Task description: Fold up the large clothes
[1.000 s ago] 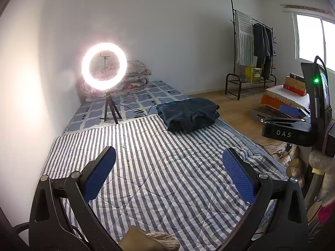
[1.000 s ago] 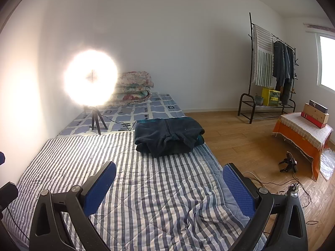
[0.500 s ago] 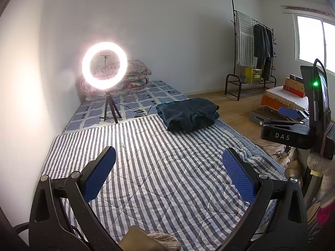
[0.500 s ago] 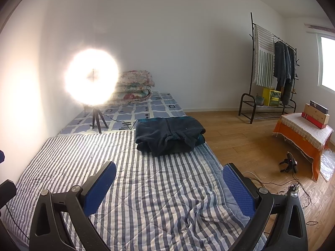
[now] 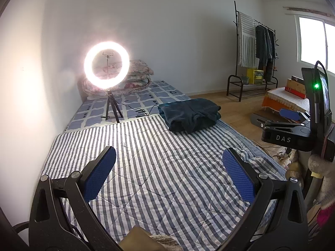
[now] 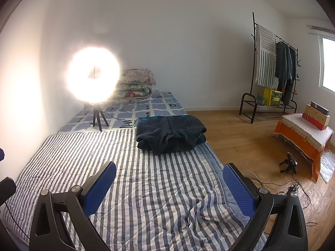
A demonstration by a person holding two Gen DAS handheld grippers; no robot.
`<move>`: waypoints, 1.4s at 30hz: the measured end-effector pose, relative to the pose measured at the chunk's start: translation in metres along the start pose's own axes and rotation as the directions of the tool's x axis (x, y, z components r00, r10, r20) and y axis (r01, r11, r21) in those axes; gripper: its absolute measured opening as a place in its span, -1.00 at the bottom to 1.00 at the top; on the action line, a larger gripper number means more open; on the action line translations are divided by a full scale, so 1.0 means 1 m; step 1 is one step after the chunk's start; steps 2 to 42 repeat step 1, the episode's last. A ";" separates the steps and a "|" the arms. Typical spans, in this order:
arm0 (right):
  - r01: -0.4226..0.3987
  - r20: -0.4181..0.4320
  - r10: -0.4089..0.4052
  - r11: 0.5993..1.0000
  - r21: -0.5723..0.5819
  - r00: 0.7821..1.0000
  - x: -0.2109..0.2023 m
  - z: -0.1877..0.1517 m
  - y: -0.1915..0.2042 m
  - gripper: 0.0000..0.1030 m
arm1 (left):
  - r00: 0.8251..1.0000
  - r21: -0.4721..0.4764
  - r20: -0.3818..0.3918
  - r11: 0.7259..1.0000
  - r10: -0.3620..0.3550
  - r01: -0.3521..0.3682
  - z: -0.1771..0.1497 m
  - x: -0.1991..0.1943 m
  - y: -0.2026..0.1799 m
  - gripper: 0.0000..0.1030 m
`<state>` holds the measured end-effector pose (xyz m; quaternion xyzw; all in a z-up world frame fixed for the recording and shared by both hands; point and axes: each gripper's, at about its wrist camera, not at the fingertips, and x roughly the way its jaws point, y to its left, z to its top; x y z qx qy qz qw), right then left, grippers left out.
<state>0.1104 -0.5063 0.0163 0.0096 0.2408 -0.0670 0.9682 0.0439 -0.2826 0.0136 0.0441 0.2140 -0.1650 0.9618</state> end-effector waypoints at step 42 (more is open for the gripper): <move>-0.001 0.000 0.001 1.000 0.001 1.000 0.000 0.000 0.000 0.99 | 1.000 -0.003 0.001 1.000 -0.003 0.003 0.001 0.000 0.001 1.00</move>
